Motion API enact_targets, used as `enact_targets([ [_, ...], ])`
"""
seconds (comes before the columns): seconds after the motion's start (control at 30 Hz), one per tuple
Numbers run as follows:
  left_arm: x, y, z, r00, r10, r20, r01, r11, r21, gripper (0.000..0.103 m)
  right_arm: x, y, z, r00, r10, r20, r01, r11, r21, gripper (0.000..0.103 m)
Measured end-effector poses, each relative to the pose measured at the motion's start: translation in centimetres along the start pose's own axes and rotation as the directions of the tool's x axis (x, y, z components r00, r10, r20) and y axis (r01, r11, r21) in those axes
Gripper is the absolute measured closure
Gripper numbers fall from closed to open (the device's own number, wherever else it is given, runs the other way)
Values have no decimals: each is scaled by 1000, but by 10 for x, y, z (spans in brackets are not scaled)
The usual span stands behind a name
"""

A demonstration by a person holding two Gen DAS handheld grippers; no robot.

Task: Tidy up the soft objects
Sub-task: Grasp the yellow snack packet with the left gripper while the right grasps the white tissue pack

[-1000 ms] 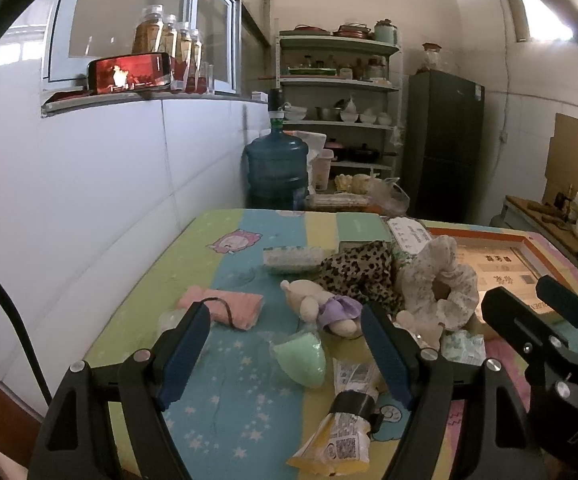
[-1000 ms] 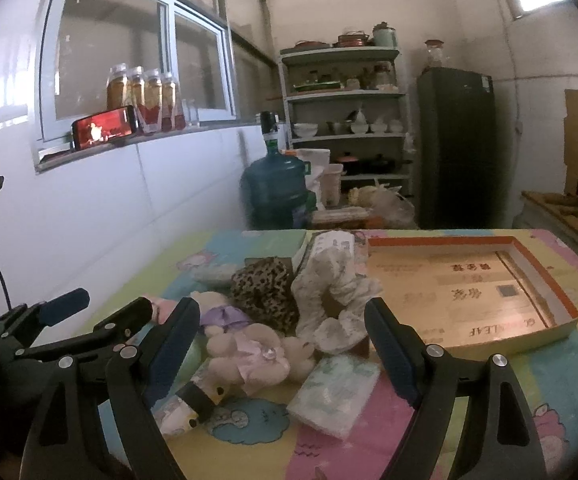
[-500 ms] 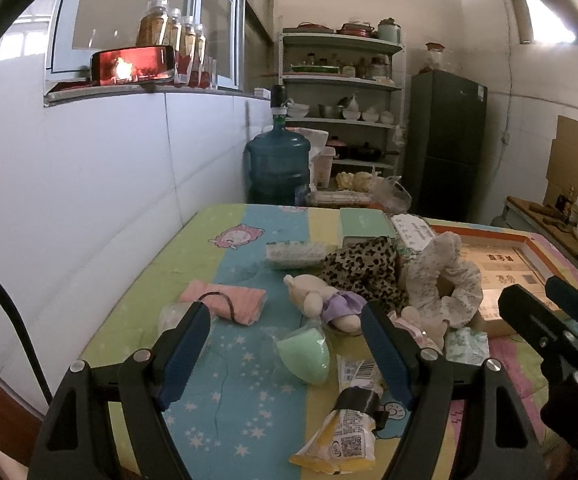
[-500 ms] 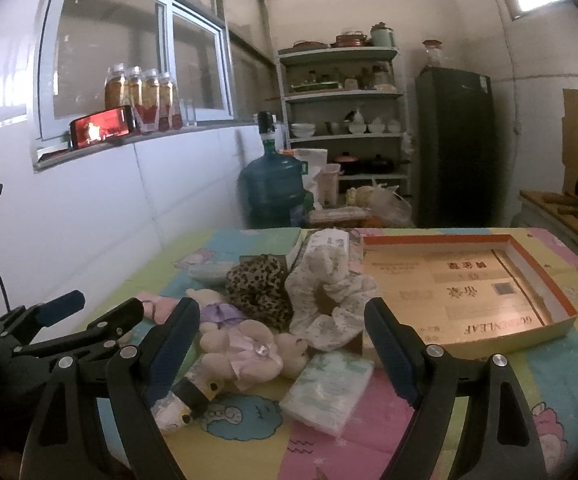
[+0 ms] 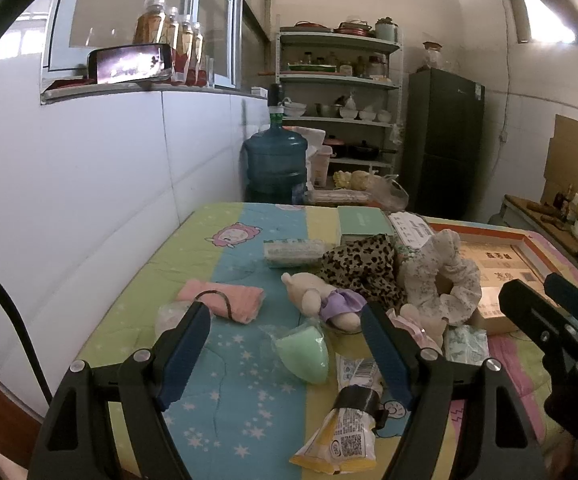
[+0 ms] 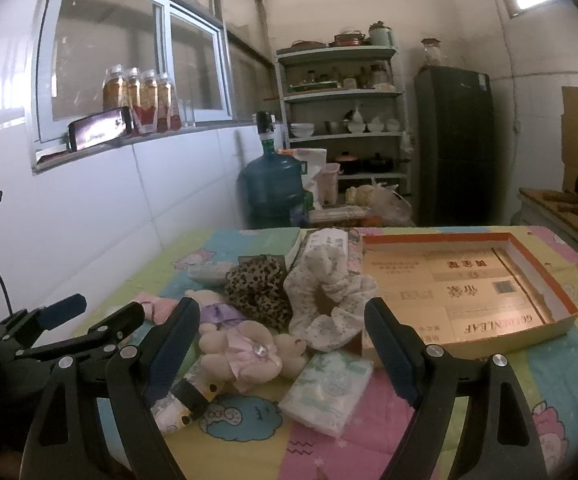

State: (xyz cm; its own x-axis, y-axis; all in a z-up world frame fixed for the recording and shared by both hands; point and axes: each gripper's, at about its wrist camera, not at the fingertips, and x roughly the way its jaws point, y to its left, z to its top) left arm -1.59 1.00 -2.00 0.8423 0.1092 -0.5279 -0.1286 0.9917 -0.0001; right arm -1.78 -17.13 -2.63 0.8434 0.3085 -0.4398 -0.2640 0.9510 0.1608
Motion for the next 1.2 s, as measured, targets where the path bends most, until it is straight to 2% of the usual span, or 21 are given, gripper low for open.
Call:
enact_targets([
  [0.13,0,0,-1,1000,-12,5,12,1000,-1,25,0,-1,0,1000,0,1,0,1000,1,18],
  [0.33,-3,9,-23,995,-102,19,102,995,15,25,0,-7,-8,1000,-14,-4,14,1000,14,18],
  [0.43,0,10,-41,987,-160,-14,161,986,34,25,4,-13,-15,1000,-9,-23,9,999,39,18],
  [0.57,12,6,-62,967,-245,-75,249,968,38,25,11,-17,-25,998,-2,-55,5,998,56,18],
  [0.77,31,-11,-64,944,-310,-109,318,946,58,26,15,-20,-31,997,-1,-75,6,997,72,18],
  [0.8,33,-14,-65,942,-316,-114,325,944,62,27,16,-21,-32,997,-5,-75,11,997,72,18],
  [0.97,54,-25,-72,924,-325,-199,341,939,47,54,21,-31,-38,994,-29,-103,38,995,93,18],
  [1.0,56,-23,-74,920,-333,-208,348,937,37,54,23,-33,-41,993,-31,-115,42,994,99,18],
  [1.07,52,-21,-75,921,-339,-193,352,935,36,59,31,-38,-49,988,-37,-150,55,992,116,18],
  [1.2,46,-19,-79,925,-336,-176,349,936,47,62,48,-45,-60,973,-24,-228,64,984,166,18],
])
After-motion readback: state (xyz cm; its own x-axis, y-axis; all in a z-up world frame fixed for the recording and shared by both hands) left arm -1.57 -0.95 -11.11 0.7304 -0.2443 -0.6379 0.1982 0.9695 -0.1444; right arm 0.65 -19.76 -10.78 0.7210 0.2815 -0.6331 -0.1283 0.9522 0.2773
